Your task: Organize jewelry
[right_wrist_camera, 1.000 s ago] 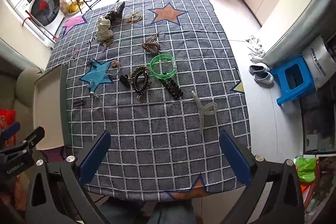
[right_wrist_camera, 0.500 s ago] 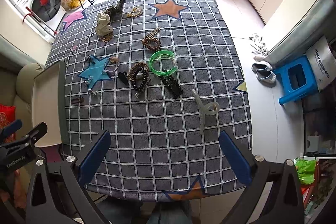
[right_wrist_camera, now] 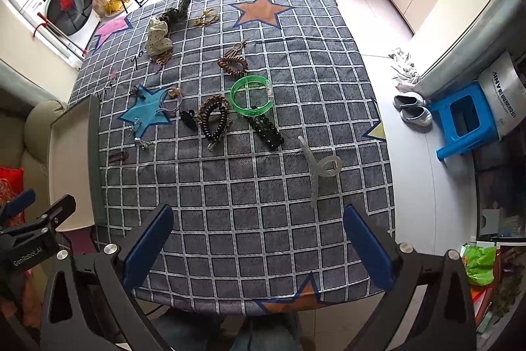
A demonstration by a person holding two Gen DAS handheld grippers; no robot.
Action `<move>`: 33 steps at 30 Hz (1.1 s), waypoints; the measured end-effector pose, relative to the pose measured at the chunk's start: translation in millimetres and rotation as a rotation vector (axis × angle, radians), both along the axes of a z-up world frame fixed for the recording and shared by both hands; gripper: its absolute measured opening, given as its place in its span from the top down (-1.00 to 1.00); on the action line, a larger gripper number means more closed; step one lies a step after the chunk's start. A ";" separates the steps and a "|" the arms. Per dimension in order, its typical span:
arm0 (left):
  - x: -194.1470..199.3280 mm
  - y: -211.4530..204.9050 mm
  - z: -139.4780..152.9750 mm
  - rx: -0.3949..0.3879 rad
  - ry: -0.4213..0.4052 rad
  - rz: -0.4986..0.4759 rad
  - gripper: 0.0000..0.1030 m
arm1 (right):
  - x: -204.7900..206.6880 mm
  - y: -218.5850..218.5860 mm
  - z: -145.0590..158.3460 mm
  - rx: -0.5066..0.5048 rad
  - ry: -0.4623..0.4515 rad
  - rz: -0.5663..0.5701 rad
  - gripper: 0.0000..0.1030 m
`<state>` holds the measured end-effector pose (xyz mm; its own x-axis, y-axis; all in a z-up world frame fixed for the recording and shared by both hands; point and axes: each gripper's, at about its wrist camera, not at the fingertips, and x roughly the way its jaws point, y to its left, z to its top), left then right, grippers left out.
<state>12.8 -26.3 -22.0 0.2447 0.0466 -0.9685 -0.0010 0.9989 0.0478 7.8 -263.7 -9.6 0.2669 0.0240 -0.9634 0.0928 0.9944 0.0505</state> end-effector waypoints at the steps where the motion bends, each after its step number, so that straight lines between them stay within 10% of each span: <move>1: -0.1 0.0 0.0 -0.001 -0.001 0.000 -1.00 | -0.7 0.1 -0.2 0.000 0.000 -0.001 -0.99; 33: 2.8 -2.0 -0.1 0.009 0.002 -0.011 -1.00 | 0.3 -2.5 1.4 -0.001 0.006 0.001 -0.99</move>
